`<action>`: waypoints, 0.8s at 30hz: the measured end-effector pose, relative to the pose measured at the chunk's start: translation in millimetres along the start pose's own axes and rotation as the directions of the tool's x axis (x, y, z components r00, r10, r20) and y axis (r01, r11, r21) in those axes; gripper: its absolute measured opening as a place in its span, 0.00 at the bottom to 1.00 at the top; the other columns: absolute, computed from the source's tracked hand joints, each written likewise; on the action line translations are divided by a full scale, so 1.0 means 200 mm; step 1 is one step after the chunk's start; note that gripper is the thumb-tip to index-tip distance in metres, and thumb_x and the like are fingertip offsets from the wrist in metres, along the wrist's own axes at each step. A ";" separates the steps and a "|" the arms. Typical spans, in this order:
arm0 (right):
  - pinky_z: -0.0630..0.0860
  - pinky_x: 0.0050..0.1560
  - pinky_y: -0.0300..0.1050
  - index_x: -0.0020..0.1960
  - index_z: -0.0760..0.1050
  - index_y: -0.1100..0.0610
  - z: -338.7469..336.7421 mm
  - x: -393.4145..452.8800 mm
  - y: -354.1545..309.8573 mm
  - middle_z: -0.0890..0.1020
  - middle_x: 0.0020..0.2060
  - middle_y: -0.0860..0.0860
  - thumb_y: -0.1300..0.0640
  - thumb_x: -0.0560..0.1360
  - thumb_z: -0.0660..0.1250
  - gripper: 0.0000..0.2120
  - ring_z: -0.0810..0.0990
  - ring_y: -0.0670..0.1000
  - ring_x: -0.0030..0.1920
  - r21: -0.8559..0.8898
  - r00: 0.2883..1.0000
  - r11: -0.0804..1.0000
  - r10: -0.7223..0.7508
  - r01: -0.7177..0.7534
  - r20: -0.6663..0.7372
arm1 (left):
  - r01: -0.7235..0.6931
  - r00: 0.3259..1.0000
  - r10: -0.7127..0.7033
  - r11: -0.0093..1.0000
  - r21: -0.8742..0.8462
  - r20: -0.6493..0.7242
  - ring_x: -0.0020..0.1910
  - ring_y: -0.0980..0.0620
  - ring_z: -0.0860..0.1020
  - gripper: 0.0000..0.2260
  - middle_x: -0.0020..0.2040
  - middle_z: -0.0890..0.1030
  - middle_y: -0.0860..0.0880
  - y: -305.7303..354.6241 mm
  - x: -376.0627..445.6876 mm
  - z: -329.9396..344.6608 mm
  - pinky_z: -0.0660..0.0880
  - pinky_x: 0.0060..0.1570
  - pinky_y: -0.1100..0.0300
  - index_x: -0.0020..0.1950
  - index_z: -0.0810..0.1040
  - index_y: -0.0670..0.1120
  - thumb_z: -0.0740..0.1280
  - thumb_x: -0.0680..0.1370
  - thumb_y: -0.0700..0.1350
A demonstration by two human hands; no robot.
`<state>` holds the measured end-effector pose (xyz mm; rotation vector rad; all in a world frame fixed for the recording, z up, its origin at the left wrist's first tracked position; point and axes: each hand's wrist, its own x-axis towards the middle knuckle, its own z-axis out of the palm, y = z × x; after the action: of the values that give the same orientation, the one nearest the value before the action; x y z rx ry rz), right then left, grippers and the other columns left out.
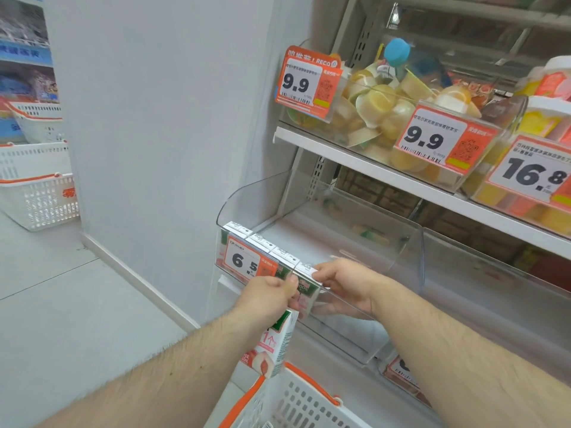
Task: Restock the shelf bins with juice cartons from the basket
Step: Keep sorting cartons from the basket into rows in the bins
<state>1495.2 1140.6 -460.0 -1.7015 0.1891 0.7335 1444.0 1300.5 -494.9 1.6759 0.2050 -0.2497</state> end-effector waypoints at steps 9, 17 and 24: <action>0.71 0.47 0.32 0.58 0.76 0.48 0.23 -0.48 0.10 0.79 0.48 0.39 0.57 0.69 0.73 0.19 0.76 0.40 0.46 -0.789 0.517 0.500 -0.809 0.357 -0.279 | -0.178 0.983 0.160 0.956 -0.233 -0.094 0.34 0.52 0.77 0.18 0.34 0.80 0.51 0.09 -0.15 0.03 0.71 0.39 0.58 0.41 0.79 0.45 0.57 0.83 0.52; 0.80 0.42 0.45 0.65 0.65 0.36 0.32 -0.64 0.23 0.83 0.42 0.41 0.43 0.66 0.73 0.31 0.82 0.43 0.40 -0.775 0.723 0.598 -0.625 0.202 -0.294 | -0.197 0.953 0.282 0.854 -0.482 0.110 0.32 0.51 0.76 0.17 0.33 0.79 0.48 0.20 -0.30 0.13 0.72 0.35 0.58 0.41 0.80 0.45 0.58 0.83 0.50; 0.74 0.27 0.37 0.51 0.72 0.49 0.08 -0.72 -0.01 0.82 0.40 0.47 0.59 0.68 0.76 0.17 0.80 0.43 0.32 -0.569 0.616 0.778 -0.591 0.265 -0.521 | 0.038 0.993 -0.090 0.853 -0.520 -0.074 0.45 0.48 0.74 0.07 0.46 0.77 0.48 0.13 -0.21 0.08 0.70 0.43 0.55 0.50 0.76 0.47 0.64 0.78 0.49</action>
<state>1376.9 1119.8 -378.4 -2.2904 0.0916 -0.3008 1409.9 1281.5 -460.9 1.1420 0.3672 -0.1451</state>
